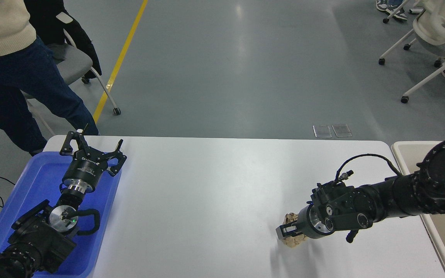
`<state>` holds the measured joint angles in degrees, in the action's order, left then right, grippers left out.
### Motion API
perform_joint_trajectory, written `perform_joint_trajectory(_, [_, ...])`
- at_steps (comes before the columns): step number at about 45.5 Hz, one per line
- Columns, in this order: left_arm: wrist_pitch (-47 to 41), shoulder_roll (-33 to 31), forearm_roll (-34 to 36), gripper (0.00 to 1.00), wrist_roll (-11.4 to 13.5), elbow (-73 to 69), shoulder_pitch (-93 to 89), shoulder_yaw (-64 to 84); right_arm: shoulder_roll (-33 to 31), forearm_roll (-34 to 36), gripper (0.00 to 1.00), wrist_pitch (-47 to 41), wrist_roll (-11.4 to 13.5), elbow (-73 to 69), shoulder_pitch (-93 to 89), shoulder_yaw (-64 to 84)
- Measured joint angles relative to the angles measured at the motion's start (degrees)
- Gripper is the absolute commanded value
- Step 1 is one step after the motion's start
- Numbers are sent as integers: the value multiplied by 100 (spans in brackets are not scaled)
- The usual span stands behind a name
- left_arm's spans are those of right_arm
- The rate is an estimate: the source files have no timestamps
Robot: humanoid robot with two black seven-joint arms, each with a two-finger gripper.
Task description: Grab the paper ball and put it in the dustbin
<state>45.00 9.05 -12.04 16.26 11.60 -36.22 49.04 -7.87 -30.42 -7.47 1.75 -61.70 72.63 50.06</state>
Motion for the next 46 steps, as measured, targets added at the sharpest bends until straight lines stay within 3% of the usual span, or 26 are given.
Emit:
perform_joint_trajectory(23, [0, 1, 0, 100, 0, 0, -7, 0, -406, 307, 0, -742, -22, -1609, 1756, 551])
perform_joint_trajectory(38, [0, 0, 0, 100, 0, 0, -1, 0, -894, 773, 0, -2694, -25, -2473, 3712, 778])
perform_joint_trajectory(46, [0, 0, 0, 100, 0, 0, 0, 0, -1246, 857, 0, -3290, -26, -2607, 4562, 814])
